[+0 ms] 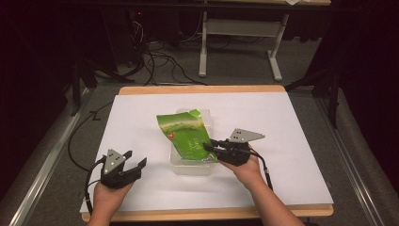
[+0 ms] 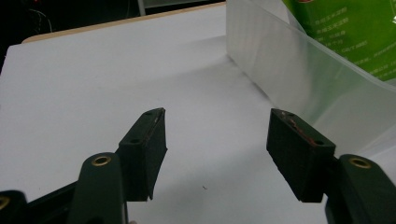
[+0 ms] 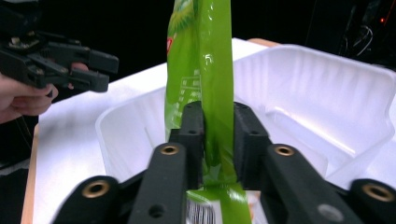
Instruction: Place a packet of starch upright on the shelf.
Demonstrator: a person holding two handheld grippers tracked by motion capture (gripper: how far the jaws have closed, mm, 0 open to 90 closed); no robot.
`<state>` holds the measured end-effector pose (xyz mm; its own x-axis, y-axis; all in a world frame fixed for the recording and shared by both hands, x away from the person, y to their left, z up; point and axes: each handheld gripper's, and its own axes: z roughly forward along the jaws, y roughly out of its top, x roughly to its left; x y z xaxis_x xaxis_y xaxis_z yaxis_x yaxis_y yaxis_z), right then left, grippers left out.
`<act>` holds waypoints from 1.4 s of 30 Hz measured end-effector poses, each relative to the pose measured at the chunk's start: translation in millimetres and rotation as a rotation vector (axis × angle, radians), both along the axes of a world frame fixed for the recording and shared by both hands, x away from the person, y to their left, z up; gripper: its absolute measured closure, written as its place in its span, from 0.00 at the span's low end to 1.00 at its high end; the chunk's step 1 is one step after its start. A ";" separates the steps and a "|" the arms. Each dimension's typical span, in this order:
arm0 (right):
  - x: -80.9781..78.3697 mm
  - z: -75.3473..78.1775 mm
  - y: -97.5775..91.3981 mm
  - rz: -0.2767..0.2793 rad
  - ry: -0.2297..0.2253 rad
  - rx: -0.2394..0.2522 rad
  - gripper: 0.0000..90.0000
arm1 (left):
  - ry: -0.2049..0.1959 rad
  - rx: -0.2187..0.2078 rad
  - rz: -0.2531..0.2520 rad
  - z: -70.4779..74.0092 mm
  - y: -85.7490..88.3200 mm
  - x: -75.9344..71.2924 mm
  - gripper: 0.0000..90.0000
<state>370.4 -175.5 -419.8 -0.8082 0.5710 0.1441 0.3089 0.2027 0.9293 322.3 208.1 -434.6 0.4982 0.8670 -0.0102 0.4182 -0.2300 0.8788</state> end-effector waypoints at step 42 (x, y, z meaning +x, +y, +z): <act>3.0 -25.4 5.7 -0.010 0.168 -0.099 0.97 | 0.001 0.011 0.004 -0.3 0.2 -0.5 0.42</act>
<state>373.4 -169.8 -445.2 -0.7718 0.5967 0.2197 0.4606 0.2865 0.8401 321.8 208.3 -434.8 0.4944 0.8692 -0.0015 0.4204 -0.2376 0.8757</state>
